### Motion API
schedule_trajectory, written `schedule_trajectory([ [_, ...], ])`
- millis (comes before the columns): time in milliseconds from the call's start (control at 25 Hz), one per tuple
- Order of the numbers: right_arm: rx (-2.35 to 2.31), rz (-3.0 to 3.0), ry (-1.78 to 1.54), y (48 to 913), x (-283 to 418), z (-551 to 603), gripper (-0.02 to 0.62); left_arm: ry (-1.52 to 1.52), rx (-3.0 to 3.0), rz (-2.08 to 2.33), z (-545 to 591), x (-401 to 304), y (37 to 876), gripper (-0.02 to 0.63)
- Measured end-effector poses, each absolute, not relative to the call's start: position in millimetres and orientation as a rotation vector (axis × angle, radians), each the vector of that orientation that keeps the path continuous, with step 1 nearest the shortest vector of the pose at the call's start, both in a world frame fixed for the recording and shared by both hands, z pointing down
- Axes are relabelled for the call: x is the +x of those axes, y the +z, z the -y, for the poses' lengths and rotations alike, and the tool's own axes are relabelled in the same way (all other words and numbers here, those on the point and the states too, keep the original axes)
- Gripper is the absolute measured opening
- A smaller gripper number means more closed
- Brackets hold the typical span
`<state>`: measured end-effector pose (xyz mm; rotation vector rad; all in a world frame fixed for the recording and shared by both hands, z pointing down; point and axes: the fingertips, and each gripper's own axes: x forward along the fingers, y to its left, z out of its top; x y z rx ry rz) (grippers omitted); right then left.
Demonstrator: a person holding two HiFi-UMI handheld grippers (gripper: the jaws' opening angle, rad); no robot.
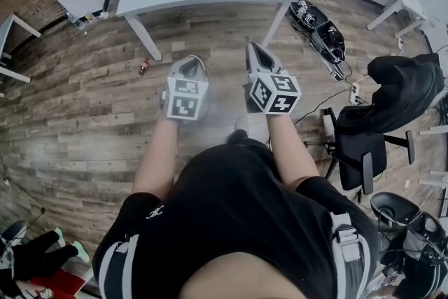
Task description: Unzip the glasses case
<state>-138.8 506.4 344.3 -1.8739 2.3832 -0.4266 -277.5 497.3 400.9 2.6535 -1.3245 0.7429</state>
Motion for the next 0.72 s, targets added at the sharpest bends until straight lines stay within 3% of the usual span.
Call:
schedule_trajectory([
  [720,-1.788,-2.43,-0.5,345.9,27.3,-314.8,0.003,0.91,2.581,1.315,-319.0,-117.0,406.8,0.002],
])
